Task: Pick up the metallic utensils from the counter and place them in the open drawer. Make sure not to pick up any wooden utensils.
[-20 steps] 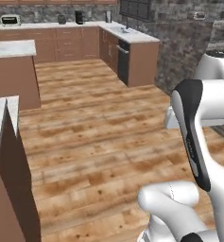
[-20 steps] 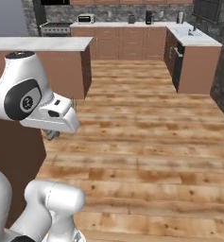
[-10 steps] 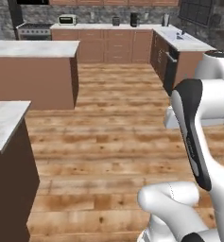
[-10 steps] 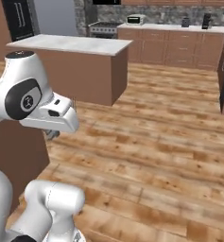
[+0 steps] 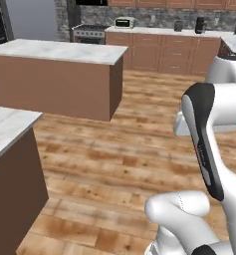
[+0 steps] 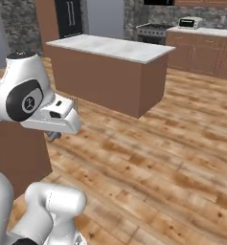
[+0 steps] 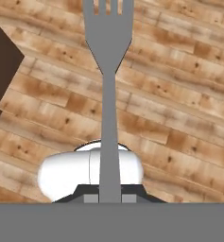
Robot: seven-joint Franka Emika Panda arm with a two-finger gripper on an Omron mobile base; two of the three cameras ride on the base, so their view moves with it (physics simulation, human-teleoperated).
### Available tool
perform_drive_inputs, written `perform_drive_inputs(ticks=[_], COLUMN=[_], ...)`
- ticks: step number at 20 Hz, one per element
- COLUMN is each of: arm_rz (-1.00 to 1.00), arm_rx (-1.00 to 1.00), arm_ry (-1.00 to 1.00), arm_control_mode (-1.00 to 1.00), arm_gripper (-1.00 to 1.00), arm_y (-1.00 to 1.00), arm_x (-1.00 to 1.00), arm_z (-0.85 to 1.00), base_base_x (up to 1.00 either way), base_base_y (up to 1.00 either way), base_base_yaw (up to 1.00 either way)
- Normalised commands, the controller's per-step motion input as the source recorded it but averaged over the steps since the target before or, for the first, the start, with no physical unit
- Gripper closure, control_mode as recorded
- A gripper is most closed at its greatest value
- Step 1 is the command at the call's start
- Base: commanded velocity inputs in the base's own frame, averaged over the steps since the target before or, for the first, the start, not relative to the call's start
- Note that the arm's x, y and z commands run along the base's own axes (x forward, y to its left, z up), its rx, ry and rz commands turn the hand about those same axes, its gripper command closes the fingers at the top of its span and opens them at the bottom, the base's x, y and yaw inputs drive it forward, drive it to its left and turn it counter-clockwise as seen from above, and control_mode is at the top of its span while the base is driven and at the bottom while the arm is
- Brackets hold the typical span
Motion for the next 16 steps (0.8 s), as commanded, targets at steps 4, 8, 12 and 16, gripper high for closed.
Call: perform_drive_inputs(ticks=[4, 8, 12, 16], arm_rz=[0.00, 0.00, 0.00, 0.00], arm_rx=[0.00, 0.00, 0.00, 0.00], arm_ry=[0.00, 0.00, 0.00, 0.00], arm_control_mode=[1.00, 1.00, 1.00, 1.00], arm_gripper=[1.00, 1.00, 1.00, 1.00], arm_y=[0.00, 0.00, 0.00, 0.00], arm_x=[0.00, 0.00, 0.00, 0.00], arm_z=[0.00, 0.00, 0.00, 0.00], base_base_x=[1.00, 1.00, 1.00, 0.90], base_base_y=[-0.77, -0.78, -0.98, -1.00], base_base_yaw=[0.52, 0.49, 0.35, 0.34])
